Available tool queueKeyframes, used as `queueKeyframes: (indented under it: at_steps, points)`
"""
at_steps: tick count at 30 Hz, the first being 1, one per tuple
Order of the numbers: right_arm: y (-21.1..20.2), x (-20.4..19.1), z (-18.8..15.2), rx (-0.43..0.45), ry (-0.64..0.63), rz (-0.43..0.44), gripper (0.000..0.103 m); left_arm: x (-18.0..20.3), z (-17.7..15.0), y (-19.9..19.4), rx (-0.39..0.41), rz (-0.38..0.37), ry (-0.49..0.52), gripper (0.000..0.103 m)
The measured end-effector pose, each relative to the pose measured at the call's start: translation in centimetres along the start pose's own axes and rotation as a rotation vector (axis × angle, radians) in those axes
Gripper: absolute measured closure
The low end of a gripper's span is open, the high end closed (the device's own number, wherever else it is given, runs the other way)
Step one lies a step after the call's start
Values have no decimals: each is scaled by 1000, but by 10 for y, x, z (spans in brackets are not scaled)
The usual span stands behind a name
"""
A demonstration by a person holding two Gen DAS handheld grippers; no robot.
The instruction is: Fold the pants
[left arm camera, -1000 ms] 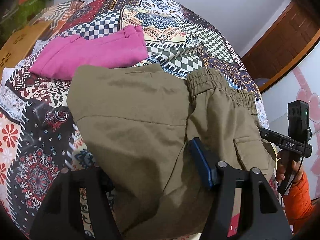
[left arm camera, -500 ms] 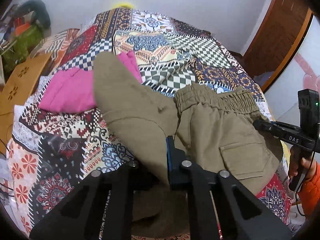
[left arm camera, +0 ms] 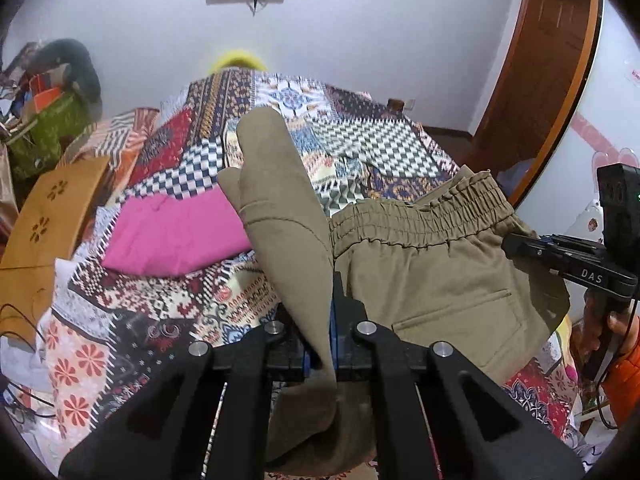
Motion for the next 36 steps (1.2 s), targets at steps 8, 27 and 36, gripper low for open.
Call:
queueKeyframes:
  at_steps: [8,27,36]
  points:
    - [-6,-30,32,60,-54,13,93,-25,28,-28,81,12,-33,98]
    - [64,-110,98,117,-167,41,93,-146,88,-34,155,73,-128,98]
    - [126,-118,110,102,-155,12,93,-206,98,22,114,119,-138,98]
Point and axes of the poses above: each gripper's, at about its wrist camera, not at the fingertips, and y roughly the way its jaws point, x to its right, z to its top, the point moved 10 cm from there along y, roughly the way its jaws point, and after that the axes turned 5 degrees about x, right-handed, at the moved point
